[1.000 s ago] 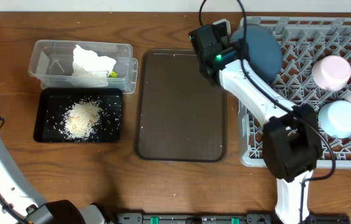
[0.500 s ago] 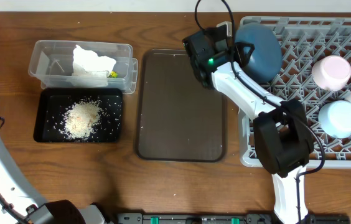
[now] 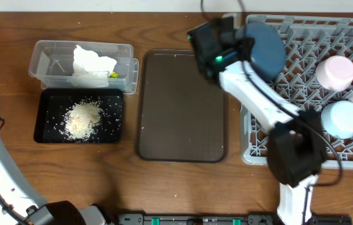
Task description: Sort waste into correct bins and load items into the dishwasher rack
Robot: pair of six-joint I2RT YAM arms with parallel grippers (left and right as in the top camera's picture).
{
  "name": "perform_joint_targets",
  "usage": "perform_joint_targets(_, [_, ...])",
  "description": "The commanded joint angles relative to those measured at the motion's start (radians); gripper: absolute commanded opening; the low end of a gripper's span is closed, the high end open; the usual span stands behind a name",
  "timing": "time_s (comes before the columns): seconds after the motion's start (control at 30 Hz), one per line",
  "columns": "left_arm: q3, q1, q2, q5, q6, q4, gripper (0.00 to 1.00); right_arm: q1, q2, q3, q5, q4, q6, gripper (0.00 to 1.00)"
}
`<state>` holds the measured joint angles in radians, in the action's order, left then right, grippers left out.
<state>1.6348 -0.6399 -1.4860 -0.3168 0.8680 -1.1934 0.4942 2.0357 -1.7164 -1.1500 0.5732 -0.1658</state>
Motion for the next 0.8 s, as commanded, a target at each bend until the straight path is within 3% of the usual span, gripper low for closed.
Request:
perform_joint_targets(0.0, [0.005,-0.004,-0.008,-0.009,0.009,-0.003,0.89,-0.054,-0.115,-0.004,-0.051,-0.006,-0.027,0.07])
perform_joint_targets(0.17, [0.005,-0.004,-0.008,-0.009,0.009,-0.003,0.89,-0.102,-0.182,-0.004,-0.042,-0.006,-0.013,0.08])
perform_joint_targets(0.27, [0.005,-0.004,-0.008,-0.009,0.009,-0.003,0.89,-0.101,-0.204,-0.004,0.061,-0.005,0.028,0.28])
perform_joint_targets(0.3, [0.005,-0.004,-0.008,-0.009,0.009,-0.003,0.89,-0.096,-0.208,-0.004,0.132,-0.002,0.063,0.39])
perform_joint_targets(0.33, [0.005,-0.004,-0.008,-0.009,0.009,-0.003,0.89,-0.086,-0.212,-0.004,0.23,0.008,0.097,0.56])
perform_joint_targets(0.37, [0.005,-0.004,-0.008,-0.009,0.009,-0.003,0.89,-0.073,-0.212,-0.004,0.347,0.027,0.119,0.82])
perform_joint_targets(0.4, [0.005,-0.004,-0.008,-0.009,0.009,-0.003,0.89,-0.063,-0.213,-0.004,0.43,0.046,0.13,0.92])
perform_joint_targets(0.43, [0.005,-0.004,-0.008,-0.009,0.009,-0.003,0.89,-0.047,-0.213,-0.004,0.543,0.074,0.154,0.93])
perform_joint_targets(0.47, [0.005,-0.004,-0.008,-0.009,0.009,-0.003,0.89,-0.03,-0.213,-0.004,0.652,0.103,0.177,0.88])
perform_joint_targets(0.53, [0.005,-0.004,-0.008,-0.009,0.009,-0.003,0.89,-0.005,-0.213,-0.003,0.777,0.138,0.187,0.97])
perform_joint_targets(0.67, [0.005,-0.004,-0.008,-0.009,0.009,-0.003,0.89,0.018,-0.206,-0.003,0.837,0.143,0.19,0.87])
perform_joint_targets(0.77, [0.005,-0.004,-0.008,-0.009,0.009,-0.003,0.89,0.018,-0.188,-0.002,0.856,0.146,0.18,0.99])
